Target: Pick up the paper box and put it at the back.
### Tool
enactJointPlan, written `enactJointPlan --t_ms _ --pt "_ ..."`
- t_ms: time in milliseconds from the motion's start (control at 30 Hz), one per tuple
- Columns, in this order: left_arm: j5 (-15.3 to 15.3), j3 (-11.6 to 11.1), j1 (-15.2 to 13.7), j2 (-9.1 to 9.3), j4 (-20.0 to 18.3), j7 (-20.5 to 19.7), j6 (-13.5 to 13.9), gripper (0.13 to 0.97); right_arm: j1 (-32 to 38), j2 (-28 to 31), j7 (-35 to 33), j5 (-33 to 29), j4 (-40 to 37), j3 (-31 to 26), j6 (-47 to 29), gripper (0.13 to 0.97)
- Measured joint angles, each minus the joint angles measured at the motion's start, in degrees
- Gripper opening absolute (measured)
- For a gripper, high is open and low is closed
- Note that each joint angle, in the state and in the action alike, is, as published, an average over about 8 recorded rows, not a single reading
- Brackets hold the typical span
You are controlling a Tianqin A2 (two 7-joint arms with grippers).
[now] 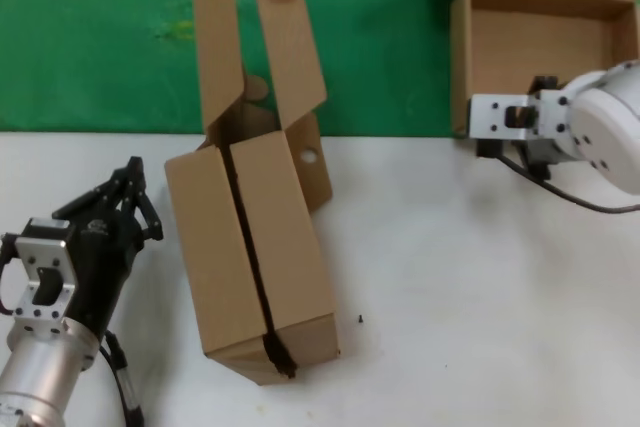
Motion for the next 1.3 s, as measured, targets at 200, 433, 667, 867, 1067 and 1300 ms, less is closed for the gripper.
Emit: enactJointPlan --t_ms 200,433,667,867,1067,1300 --pt "0.0 0.0 0.0 0.0 0.0 0.0 0.0 0.143 -0.34 -4.25 -2.28 -2.36 -7.24 1.11 4.47 0.148" --pt "0.0 0.0 0.0 0.0 0.0 0.0 0.0 0.143 -0.8 -6.18 -3.79 -3.75 -9.67 3.18 5.99 0.148" --pt "0.0 0.0 0.0 0.0 0.0 0.0 0.0 0.143 -1.73 -6.35 -5.08 -4.5 -9.14 5.11 6.21 0.148" --pt "0.0 0.0 0.0 0.0 0.0 0.0 0.0 0.143 -2.34 -6.51 -5.96 -5.01 -8.66 6.52 6.5 0.169" --pt "0.0 0.0 0.0 0.0 0.0 0.0 0.0 0.143 -2.71 -6.83 -6.44 -5.57 -8.05 7.72 6.31 0.202" --pt "0.0 0.0 0.0 0.0 0.0 0.0 0.0 0.143 -3.33 -6.37 -6.51 -3.97 -4.06 9.71 3.93 0.31"
